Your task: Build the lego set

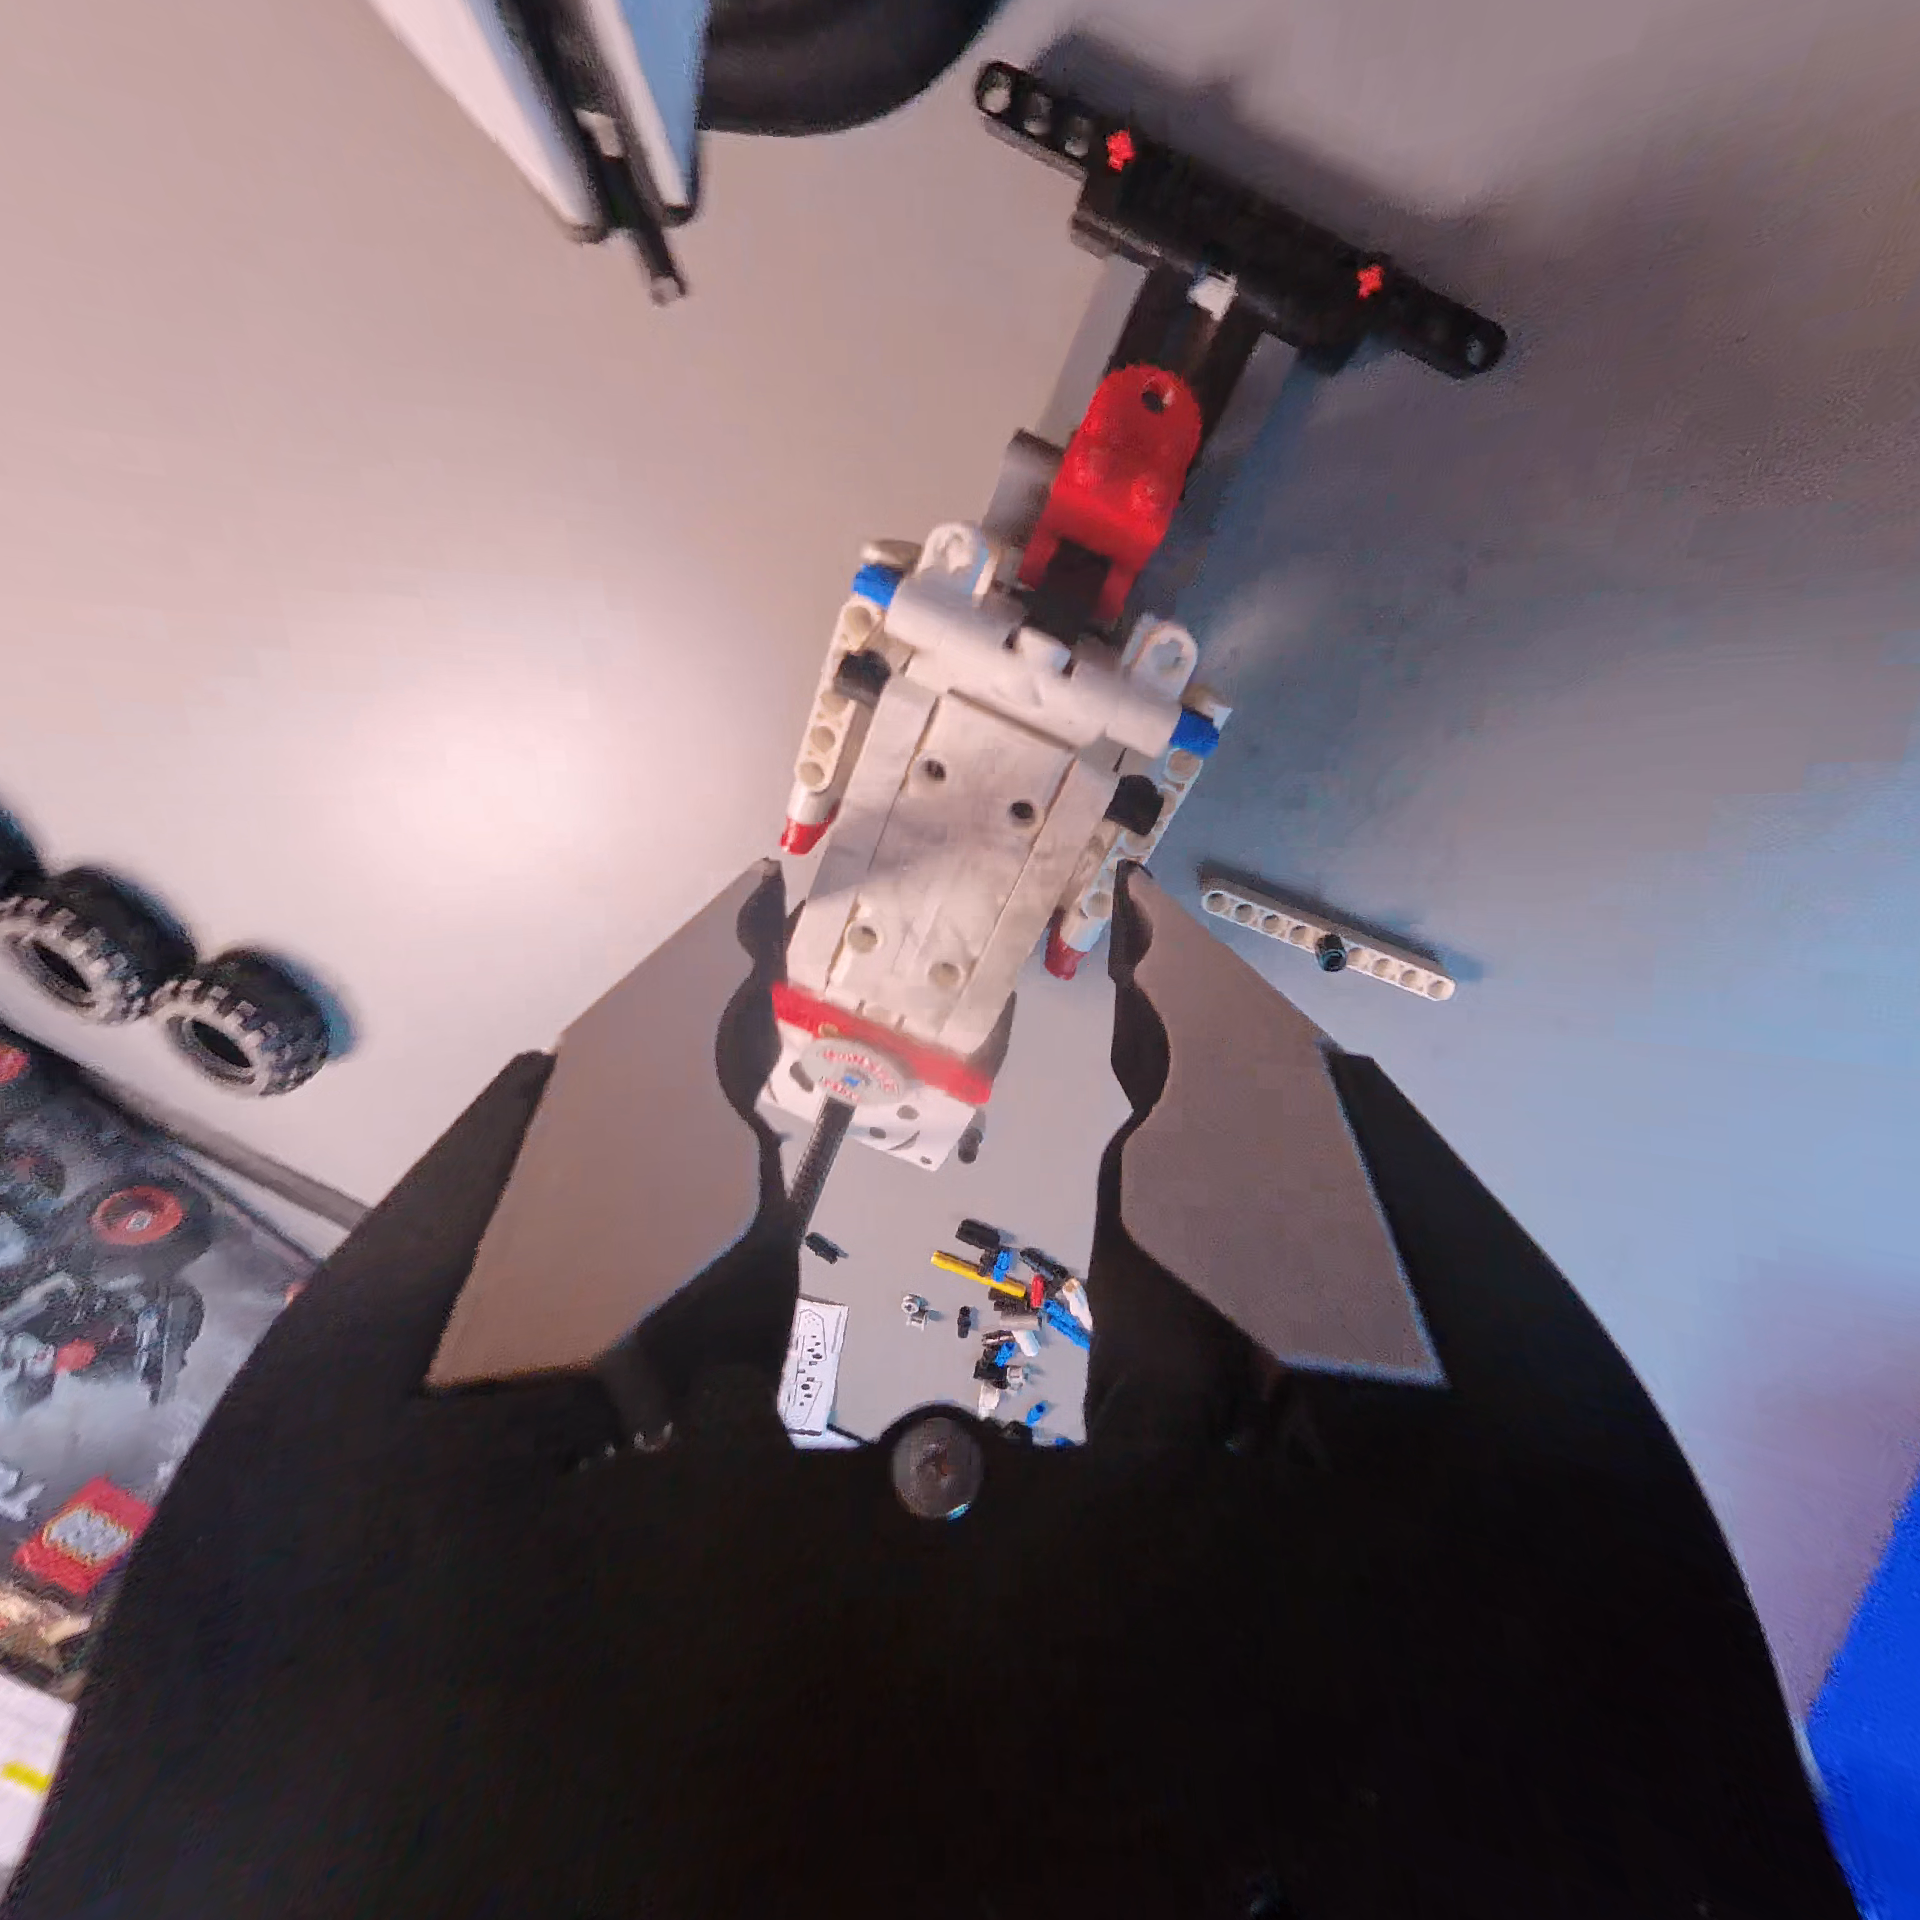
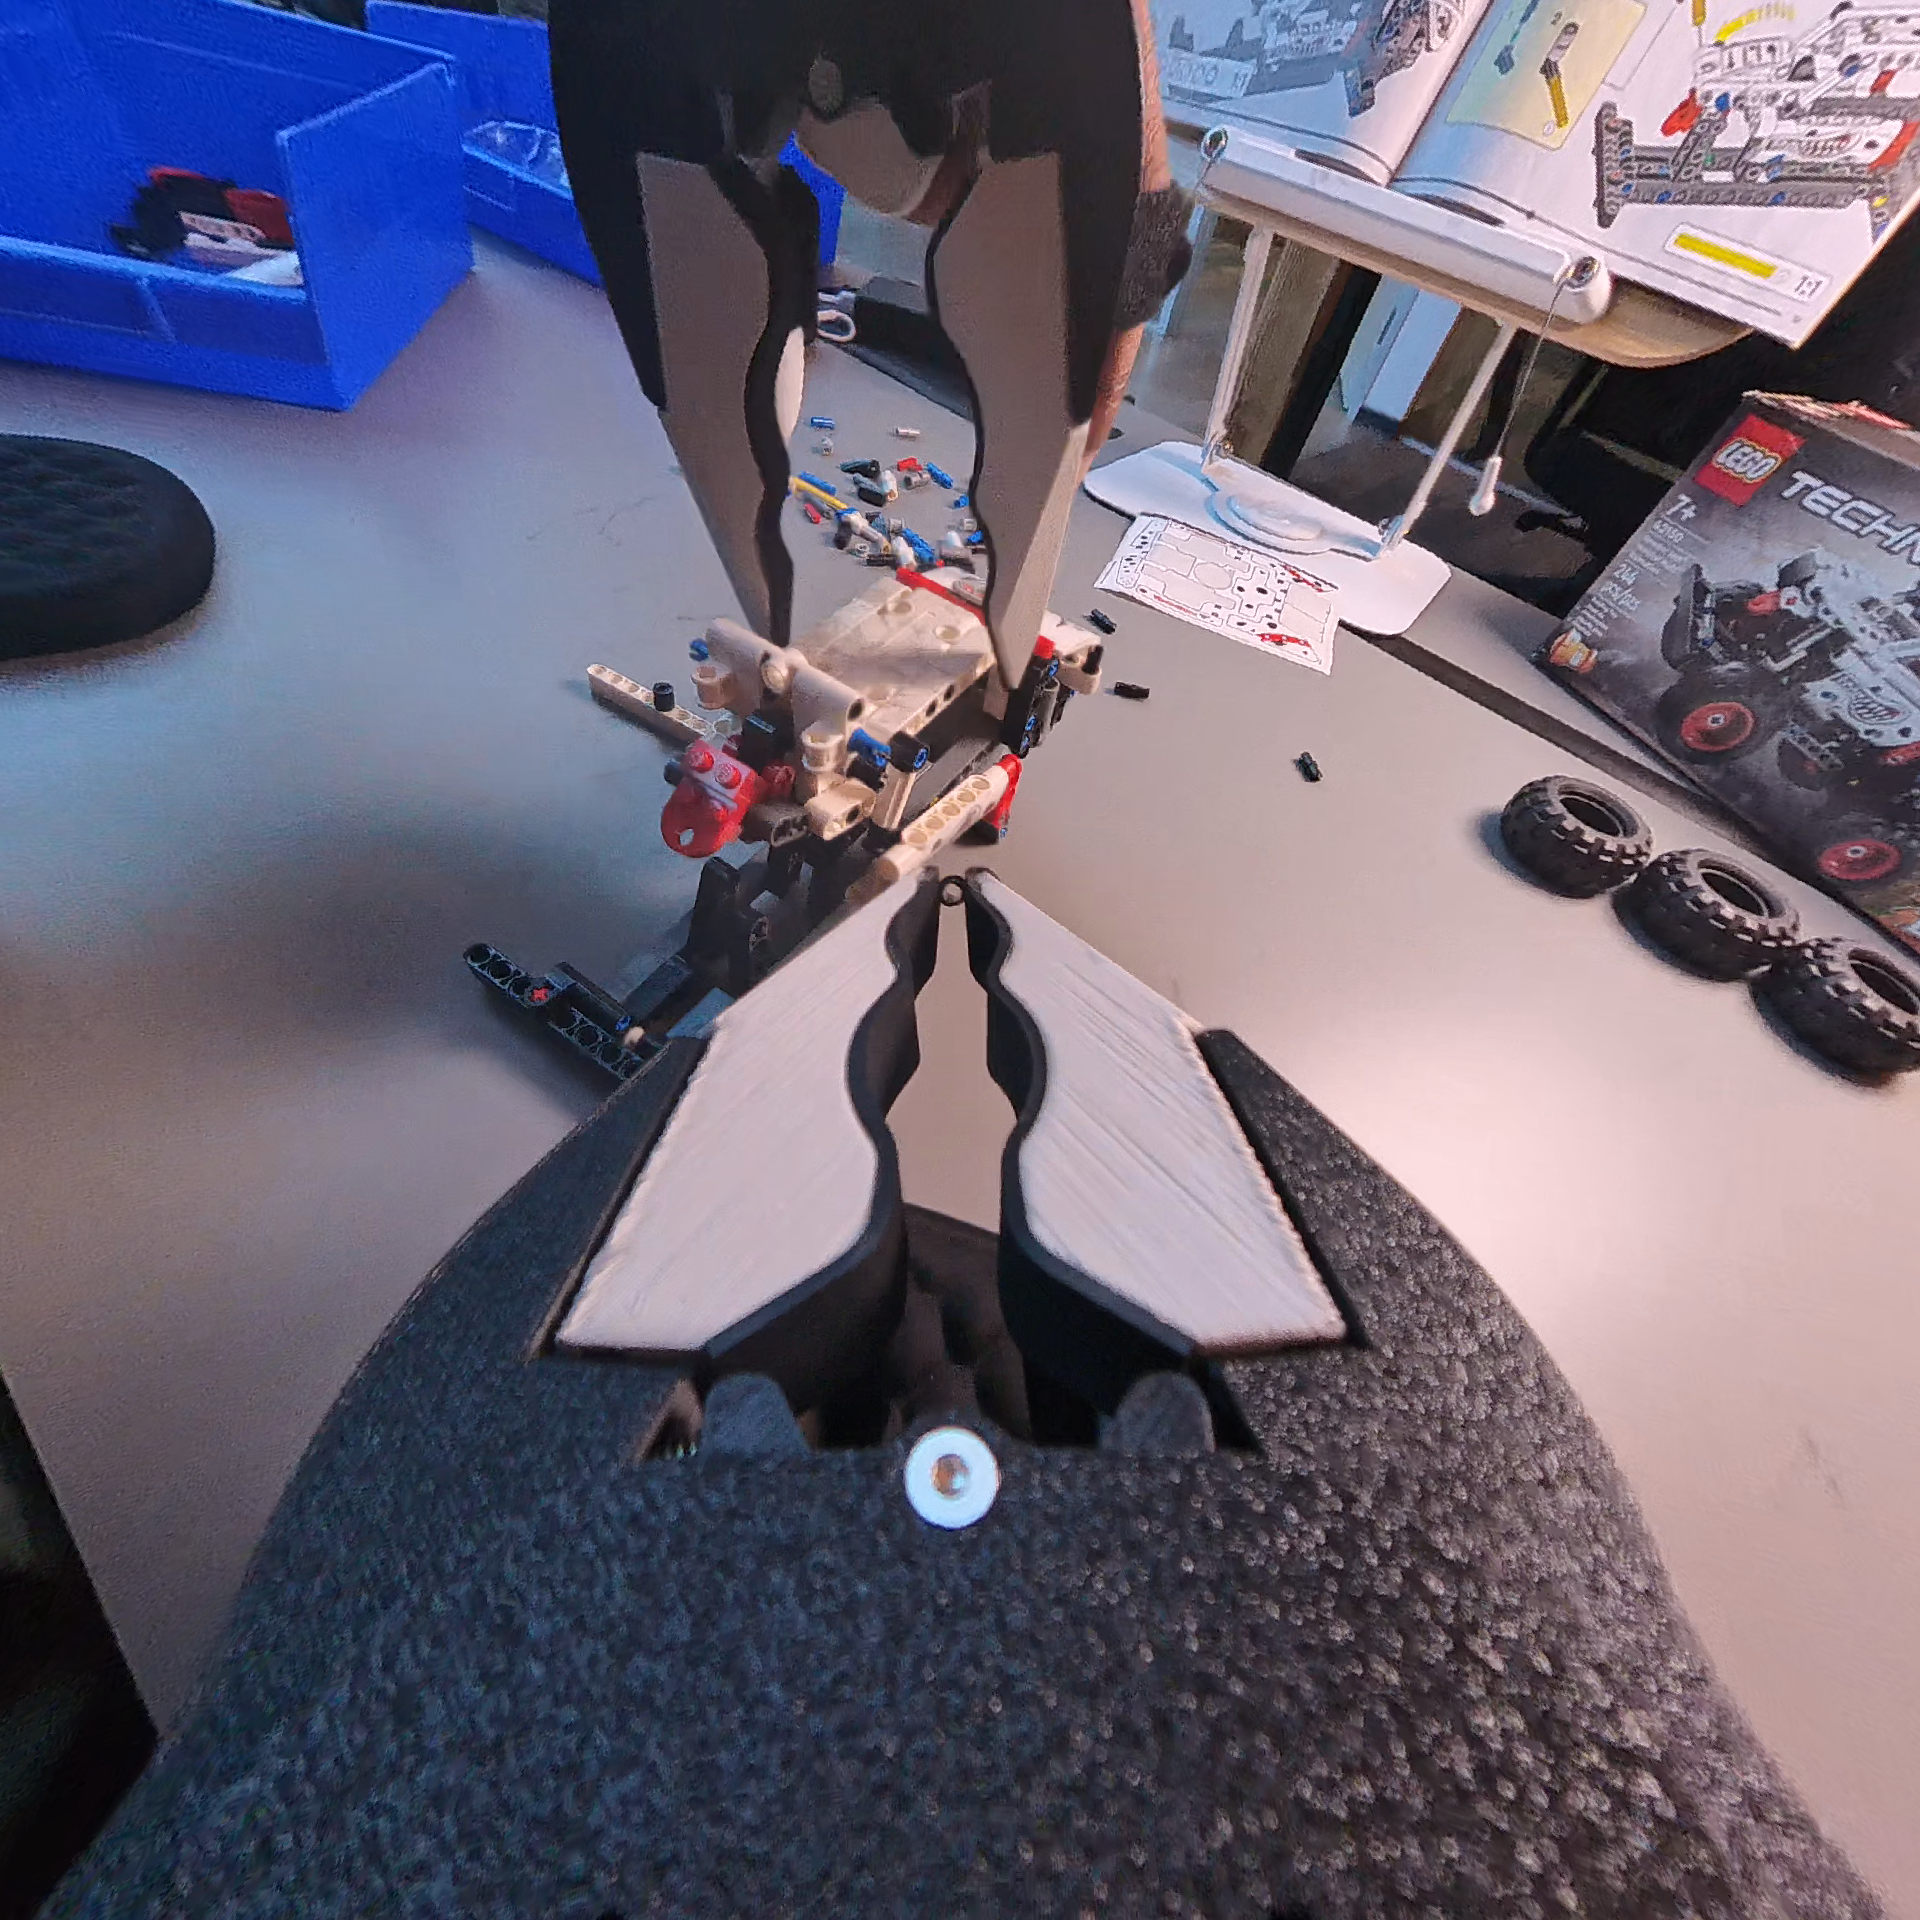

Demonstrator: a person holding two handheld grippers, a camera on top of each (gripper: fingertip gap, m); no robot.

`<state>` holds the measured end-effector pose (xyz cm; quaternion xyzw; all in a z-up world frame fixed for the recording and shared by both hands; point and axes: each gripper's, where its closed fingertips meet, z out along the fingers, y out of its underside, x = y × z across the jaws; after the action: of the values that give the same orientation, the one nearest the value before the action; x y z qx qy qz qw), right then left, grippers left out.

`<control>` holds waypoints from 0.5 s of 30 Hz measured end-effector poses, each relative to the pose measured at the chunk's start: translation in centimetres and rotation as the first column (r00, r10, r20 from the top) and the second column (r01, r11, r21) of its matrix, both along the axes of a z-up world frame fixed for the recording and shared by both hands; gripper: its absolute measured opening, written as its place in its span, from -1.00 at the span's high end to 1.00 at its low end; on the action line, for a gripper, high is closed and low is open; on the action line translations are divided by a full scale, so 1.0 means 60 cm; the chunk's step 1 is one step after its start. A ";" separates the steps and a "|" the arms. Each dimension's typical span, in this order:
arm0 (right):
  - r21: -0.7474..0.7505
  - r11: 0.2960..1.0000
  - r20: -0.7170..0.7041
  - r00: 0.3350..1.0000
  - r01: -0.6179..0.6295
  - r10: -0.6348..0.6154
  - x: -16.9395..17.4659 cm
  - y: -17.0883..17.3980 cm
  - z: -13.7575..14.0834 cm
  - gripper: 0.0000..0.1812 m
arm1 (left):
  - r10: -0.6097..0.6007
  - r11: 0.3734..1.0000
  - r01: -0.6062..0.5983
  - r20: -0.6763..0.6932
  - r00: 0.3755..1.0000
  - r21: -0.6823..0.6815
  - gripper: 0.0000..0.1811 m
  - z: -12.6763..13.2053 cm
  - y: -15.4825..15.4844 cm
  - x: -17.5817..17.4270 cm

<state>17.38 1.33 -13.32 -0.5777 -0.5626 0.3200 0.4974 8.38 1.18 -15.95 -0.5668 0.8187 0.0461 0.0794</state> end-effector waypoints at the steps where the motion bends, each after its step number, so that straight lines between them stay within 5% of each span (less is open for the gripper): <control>1: -0.014 1.000 -0.007 1.000 0.001 -0.001 0.004 0.003 -0.001 0.95 | -0.019 0.999 0.018 -0.046 0.999 -0.029 0.31 -0.011 -0.004 0.001; 4: -0.057 0.998 -0.061 0.998 -0.028 0.025 0.009 0.003 0.012 0.95 | -0.061 0.997 0.056 -0.100 0.993 -0.057 0.38 -0.030 0.000 0.001; 10: -0.052 0.995 -0.113 0.990 -0.090 0.083 0.009 0.012 0.034 0.95 | 0.150 0.982 -0.124 0.188 0.971 -0.143 0.45 -0.008 -0.020 0.011; 15: -0.002 0.983 -0.162 0.970 -0.186 0.183 -0.007 0.007 0.083 0.95 | 0.391 0.920 -0.300 0.574 0.719 -0.250 0.45 0.044 -0.067 0.032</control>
<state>16.99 1.74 -8.35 -0.4995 -0.5689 0.4152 0.5044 10.29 -2.85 -13.33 -0.6976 0.6284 -0.1837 0.2910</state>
